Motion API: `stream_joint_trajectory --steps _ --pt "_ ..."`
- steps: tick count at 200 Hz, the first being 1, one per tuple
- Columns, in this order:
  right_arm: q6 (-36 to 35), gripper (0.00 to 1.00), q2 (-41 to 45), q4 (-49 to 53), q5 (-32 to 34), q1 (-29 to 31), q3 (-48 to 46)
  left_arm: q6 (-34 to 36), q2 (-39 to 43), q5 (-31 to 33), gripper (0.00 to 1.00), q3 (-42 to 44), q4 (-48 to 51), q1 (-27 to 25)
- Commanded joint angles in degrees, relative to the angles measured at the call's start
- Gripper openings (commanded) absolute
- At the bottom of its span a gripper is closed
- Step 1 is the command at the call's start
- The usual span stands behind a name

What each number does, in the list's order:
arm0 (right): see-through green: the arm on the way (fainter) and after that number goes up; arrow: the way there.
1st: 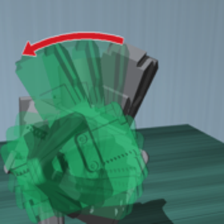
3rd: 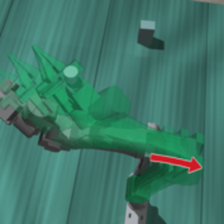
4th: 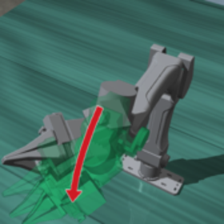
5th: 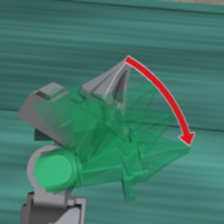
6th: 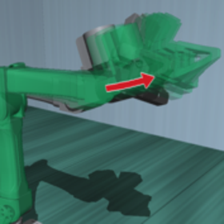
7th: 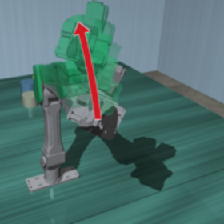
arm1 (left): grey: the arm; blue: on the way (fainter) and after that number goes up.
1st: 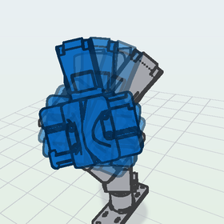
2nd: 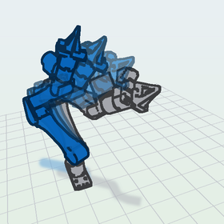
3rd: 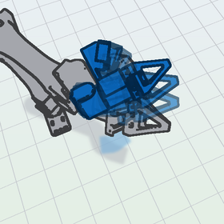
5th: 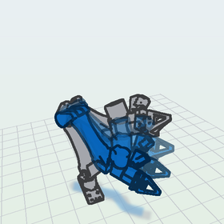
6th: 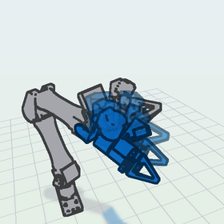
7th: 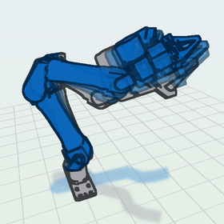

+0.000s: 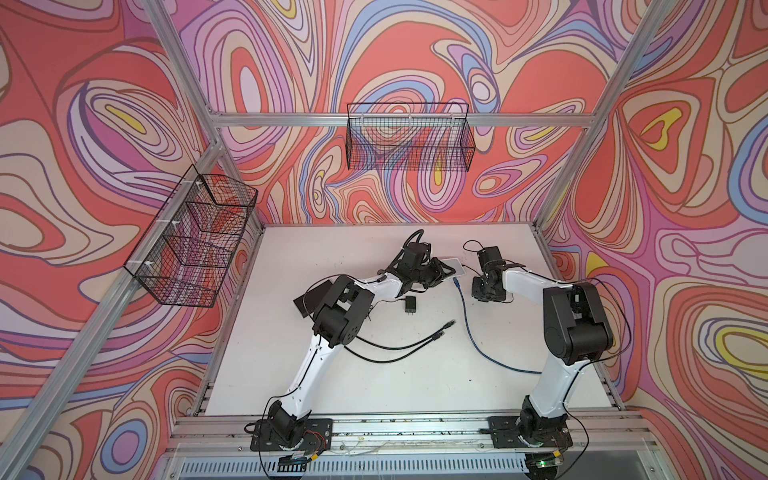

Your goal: Insert the plug into the switch port

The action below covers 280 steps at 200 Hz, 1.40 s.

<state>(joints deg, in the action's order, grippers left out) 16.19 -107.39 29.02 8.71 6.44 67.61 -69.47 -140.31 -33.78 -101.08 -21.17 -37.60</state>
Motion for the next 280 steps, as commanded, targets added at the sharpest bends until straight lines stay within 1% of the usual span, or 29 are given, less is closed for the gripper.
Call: stream_joint_trajectory --steps 1,36,68,78,98,115,128,144,155,172,191,196,202,207,221,227,231,237,239,280 --pt "-2.06 0.18 -1.76 0.33 -2.02 -1.12 1.18 -1.73 -2.57 1.86 0.0 -4.39 -4.38 -0.67" --pt "-2.39 0.2 -3.18 0.1 -2.7 -1.34 1.05 -2.68 -5.87 3.83 0.01 -7.32 -0.02 -0.76" --pt "-2.33 0.22 -2.74 -0.85 -3.46 -2.04 -0.21 -4.06 -9.45 2.94 0.06 -11.4 2.97 -0.83" --pt "-2.3 0.23 -2.56 -0.8 -3.53 -2.31 -0.36 -4.04 -10.17 2.98 0.08 -12.18 4.05 -0.89" --pt "-2.63 0.26 -2.3 -0.78 -3.92 -2.92 -0.82 -3.92 -10.6 3.28 0.18 -12.66 5.6 -0.89" --pt "-2.82 0.29 -1.92 -0.92 -4.78 -3.39 -1.34 -3.2 -10.55 3.36 0.24 -12.91 7.17 -0.83" --pt "-3.0 0.32 -1.79 -0.88 -5.23 -3.44 -1.6 -2.48 -10.36 3.52 0.34 -12.92 8.38 -0.85" --pt "-3.05 0.35 -1.44 -0.67 -5.71 -3.42 -1.77 -1.85 -9.99 3.81 0.4 -12.92 9.84 -0.8" --pt "-3.0 0.37 -1.19 -0.46 -6.04 -3.47 -1.98 -1.34 -9.74 4.0 0.47 -12.98 10.92 -0.71" --pt "-2.83 0.4 -0.5 -0.5 -6.59 -3.45 -2.48 0.29 -9.15 4.49 0.52 -13.68 14.62 -0.63" --pt "-2.65 0.43 0.41 -0.35 -7.38 -3.47 -2.99 1.53 -8.19 4.8 0.57 -13.71 18.03 -0.39" --pt "-2.65 0.43 0.64 -0.28 -7.48 -3.45 -3.09 1.87 -7.92 4.89 0.6 -13.65 19.13 -0.26" --pt "-2.58 0.44 0.85 -0.19 -7.93 -3.47 -3.2 2.3 -7.43 5.07 0.69 -13.62 20.42 -0.12" --pt "-2.57 0.45 1.04 -0.19 -8.3 -3.5 -3.4 2.76 -7.08 5.33 0.73 -13.62 21.96 -0.03" --pt "-2.31 0.46 1.77 -0.2 -9.15 -3.45 -3.87 3.62 -5.77 6.26 0.78 -12.91 24.84 0.25" --pt "-2.17 0.47 2.01 -0.19 -9.41 -3.49 -4.13 3.71 -5.24 6.8 0.86 -12.66 26.05 0.34" --pt "-2.06 0.47 2.32 -0.19 -9.53 -3.45 -4.26 4.0 -4.86 7.14 0.89 -12.72 27.14 0.43" --pt "-1.99 0.48 2.68 -0.2 -9.68 -3.52 -4.49 4.7 -4.27 7.69 0.98 -12.86 28.83 0.43" --pt "-1.97 0.48 2.75 -0.12 -9.74 -3.49 -4.53 4.94 -4.09 8.03 1.0 -12.95 29.52 0.49" --pt "-1.73 0.57 5.17 0.34 -10.06 -3.51 -5.05 9.89 -0.45 13.33 1.0 -14.13 41.84 0.6"
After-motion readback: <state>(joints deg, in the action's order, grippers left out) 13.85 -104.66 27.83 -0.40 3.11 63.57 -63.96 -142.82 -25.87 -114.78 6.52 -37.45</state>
